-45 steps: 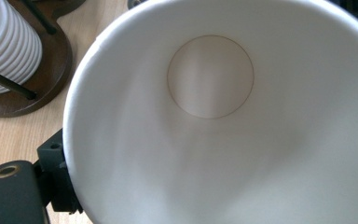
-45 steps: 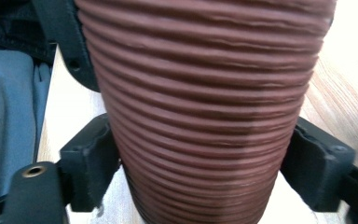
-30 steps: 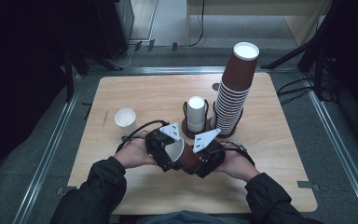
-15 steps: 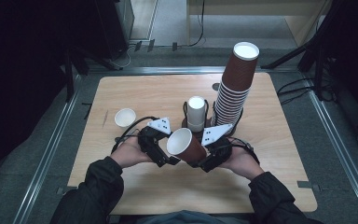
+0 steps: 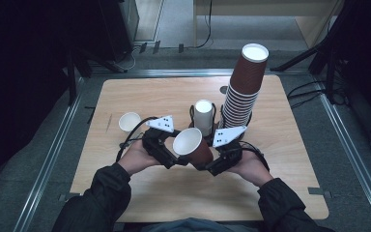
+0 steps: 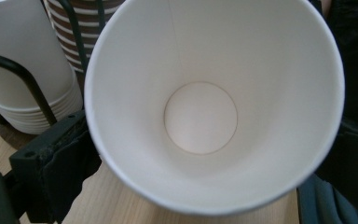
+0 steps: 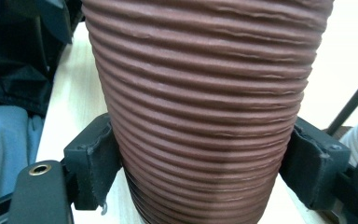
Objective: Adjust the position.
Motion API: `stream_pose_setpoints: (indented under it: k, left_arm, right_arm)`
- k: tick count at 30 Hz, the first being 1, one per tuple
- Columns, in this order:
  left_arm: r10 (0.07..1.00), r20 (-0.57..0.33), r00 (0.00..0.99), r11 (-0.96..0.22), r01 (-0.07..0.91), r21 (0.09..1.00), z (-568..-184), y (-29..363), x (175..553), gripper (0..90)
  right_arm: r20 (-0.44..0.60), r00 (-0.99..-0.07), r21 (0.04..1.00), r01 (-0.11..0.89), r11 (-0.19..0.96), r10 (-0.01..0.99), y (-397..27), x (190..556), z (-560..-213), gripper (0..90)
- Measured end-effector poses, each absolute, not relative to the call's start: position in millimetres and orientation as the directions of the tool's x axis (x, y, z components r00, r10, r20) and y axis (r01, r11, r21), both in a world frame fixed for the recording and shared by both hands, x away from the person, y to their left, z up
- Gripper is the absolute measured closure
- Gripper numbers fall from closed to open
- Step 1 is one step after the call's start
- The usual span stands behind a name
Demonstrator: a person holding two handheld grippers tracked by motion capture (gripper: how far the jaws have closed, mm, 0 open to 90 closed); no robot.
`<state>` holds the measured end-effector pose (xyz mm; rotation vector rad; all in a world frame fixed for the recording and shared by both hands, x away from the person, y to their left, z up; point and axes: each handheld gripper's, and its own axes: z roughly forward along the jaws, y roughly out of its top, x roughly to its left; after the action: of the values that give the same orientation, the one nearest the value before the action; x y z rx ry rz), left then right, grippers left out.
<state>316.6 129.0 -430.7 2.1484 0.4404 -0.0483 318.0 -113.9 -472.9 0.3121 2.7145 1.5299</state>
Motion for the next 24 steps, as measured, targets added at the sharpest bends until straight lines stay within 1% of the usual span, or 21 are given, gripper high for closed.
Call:
stream_pose_setpoints:
  k: [5, 9, 10, 11, 12, 15, 24]
  left_arm:
    - [0.312, -0.187, 0.931, -0.486, 0.326, 0.811, -430.0, 125.7, 315.7, 0.0]
    - [0.310, -0.205, 0.929, -0.475, 0.338, 0.812, -430.5, 124.1, 316.4, 0.0]
    - [0.305, -0.209, 0.929, -0.476, 0.339, 0.811, -431.0, 123.5, 315.8, 0.7]
    - [0.299, -0.205, 0.932, -0.476, 0.332, 0.814, -431.2, 123.0, 315.1, 4.8]
    - [0.301, -0.193, 0.934, -0.482, 0.323, 0.815, -430.9, 122.3, 314.0, 5.7]
    - [0.305, -0.176, 0.936, -0.481, 0.311, 0.820, -429.3, 121.6, 312.4, 6.7]
    - [0.305, -0.185, 0.934, -0.486, 0.320, 0.813, -428.6, 122.5, 313.2, 11.1]
  right_arm:
    - [0.099, -0.982, 0.861, 0.166, 0.481, 0.161, -109.8, 316.9, -473.9, 20.7]
    - [0.104, -0.982, 0.865, 0.168, 0.473, 0.159, -108.4, 316.7, -474.0, 20.7]
    - [0.104, -0.982, 0.864, 0.168, 0.474, 0.159, -108.2, 316.7, -474.2, 20.7]
    - [0.102, -0.982, 0.864, 0.167, 0.476, 0.160, -108.1, 316.5, -474.4, 20.7]
    - [0.099, -0.983, 0.862, 0.164, 0.479, 0.158, -107.8, 316.3, -474.5, 20.8]
    - [0.097, -0.983, 0.860, 0.162, 0.483, 0.157, -107.0, 315.4, -474.5, 20.9]
    - [0.097, -0.982, 0.861, 0.164, 0.482, 0.160, -107.5, 316.0, -474.3, 21.3]
